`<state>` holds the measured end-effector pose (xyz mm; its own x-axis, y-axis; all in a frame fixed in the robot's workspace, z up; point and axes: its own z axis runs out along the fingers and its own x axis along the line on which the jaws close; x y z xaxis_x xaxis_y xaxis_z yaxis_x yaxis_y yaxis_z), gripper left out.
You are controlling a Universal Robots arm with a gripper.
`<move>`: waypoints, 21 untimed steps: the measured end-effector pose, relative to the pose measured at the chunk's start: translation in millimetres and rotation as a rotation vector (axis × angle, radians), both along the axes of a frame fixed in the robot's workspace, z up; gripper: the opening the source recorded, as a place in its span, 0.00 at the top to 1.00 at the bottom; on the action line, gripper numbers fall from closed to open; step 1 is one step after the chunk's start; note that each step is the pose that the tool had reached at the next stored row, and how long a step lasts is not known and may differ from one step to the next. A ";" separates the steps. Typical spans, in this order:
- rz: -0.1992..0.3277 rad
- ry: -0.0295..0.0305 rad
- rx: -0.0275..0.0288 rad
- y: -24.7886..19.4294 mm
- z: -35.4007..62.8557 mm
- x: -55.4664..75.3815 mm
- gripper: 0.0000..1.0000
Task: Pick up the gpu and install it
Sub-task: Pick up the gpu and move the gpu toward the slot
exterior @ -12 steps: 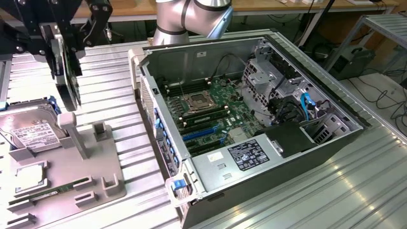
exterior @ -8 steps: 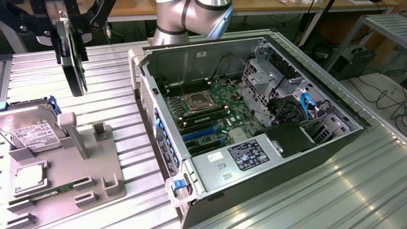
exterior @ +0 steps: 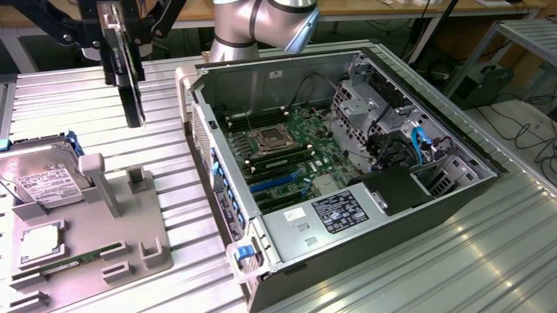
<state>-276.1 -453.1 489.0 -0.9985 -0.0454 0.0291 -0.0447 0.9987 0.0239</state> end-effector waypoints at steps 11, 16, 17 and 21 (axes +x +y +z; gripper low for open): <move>0.000 0.0000 0.0000 0.0 -0.2 9.0 0.72; 0.000 0.0000 0.0000 0.0 -0.4 13.0 0.72; 0.000 0.0000 0.0000 0.0 -0.4 13.7 0.72; 0.000 0.0000 0.0000 0.0 -0.5 17.4 0.72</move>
<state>-258.7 -453.1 488.5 -0.9985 -0.0454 0.0291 -0.0447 0.9987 0.0239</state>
